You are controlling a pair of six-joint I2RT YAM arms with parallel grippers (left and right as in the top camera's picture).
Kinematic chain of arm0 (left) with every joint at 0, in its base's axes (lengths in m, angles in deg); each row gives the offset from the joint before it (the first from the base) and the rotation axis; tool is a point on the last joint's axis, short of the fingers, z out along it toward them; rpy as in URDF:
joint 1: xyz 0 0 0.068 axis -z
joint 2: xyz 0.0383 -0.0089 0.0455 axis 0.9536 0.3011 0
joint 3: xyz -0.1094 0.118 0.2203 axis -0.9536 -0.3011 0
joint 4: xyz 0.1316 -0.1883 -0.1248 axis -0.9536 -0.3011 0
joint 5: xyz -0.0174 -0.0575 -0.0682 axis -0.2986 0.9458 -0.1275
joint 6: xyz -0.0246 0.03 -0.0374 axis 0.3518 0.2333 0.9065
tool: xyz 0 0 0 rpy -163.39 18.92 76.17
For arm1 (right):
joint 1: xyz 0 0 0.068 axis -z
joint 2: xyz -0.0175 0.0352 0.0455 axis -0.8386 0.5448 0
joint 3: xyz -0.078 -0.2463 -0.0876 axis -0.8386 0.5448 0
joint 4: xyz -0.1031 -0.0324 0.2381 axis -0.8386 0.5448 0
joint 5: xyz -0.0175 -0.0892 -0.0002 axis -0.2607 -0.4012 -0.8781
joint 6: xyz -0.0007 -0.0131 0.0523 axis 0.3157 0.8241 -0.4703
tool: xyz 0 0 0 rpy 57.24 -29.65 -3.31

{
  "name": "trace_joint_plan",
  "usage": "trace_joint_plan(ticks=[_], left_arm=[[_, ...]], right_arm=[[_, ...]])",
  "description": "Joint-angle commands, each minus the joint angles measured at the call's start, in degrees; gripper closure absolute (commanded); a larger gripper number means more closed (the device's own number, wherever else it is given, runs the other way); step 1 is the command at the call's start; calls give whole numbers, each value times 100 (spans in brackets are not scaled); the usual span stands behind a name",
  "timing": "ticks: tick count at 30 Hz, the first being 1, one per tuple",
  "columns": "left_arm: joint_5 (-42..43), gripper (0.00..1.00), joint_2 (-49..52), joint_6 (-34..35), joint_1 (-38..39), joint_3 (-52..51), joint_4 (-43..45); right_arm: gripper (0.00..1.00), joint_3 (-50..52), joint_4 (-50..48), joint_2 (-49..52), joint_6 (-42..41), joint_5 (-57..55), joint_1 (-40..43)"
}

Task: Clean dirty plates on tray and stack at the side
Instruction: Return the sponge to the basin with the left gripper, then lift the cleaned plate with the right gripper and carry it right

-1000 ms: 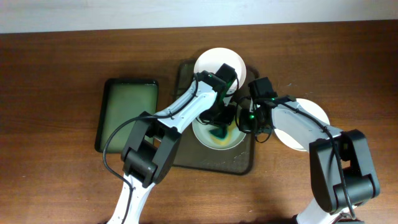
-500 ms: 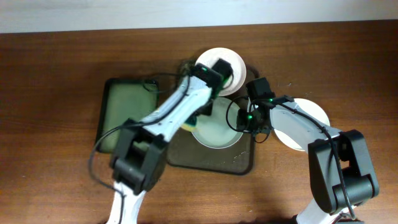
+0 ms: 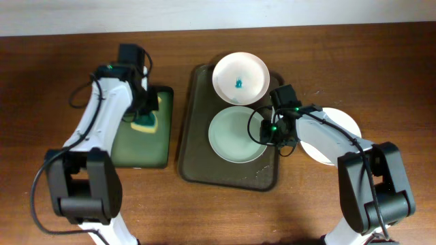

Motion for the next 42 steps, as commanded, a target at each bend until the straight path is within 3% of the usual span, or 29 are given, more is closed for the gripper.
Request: trace_joint_plan(ticks=[1, 2, 3, 5, 6, 7, 12, 14, 18, 24, 29, 37, 42], left_arm=[[243, 100, 31, -660, 17, -866, 892], [243, 97, 31, -660, 17, -1029, 1047], [243, 79, 31, -658, 15, -1064, 1058], [269, 68, -7, -645, 15, -1038, 975], [293, 51, -52, -605, 15, -979, 876], [400, 42, -107, -592, 15, -905, 774], [588, 34, -822, -595, 17, -149, -129], [586, 1, -1425, -595, 17, -9, -212], [588, 0, -2061, -595, 17, -9, -138], [584, 0, -2063, -597, 17, -11, -129], [584, 0, -2063, -597, 17, -11, -129], [584, 0, -2063, -597, 17, -11, -129], [584, 1, -2063, -597, 17, -11, -129]], right_arm=[[96, 31, 186, 92, 442, -306, 42], [96, 31, 247, 92, 490, -306, 42], [96, 31, 286, 92, 621, -306, 42], [96, 31, 308, 92, 675, -306, 42], [94, 31, 289, 92, 675, -308, 42], [94, 31, 262, 92, 675, -306, 42], [96, -59, 243, -175, 804, 361, 28], [96, -129, 304, -754, 802, 299, -37], [96, -133, 426, -1862, 761, -774, -398], [96, -166, 852, -2588, 761, -2785, -1449], [96, -170, 962, -2660, 761, -4631, -2393], [96, -179, 1134, -2677, 765, -6686, -3591], [96, -179, 1235, -2677, 765, -6832, -3797]])
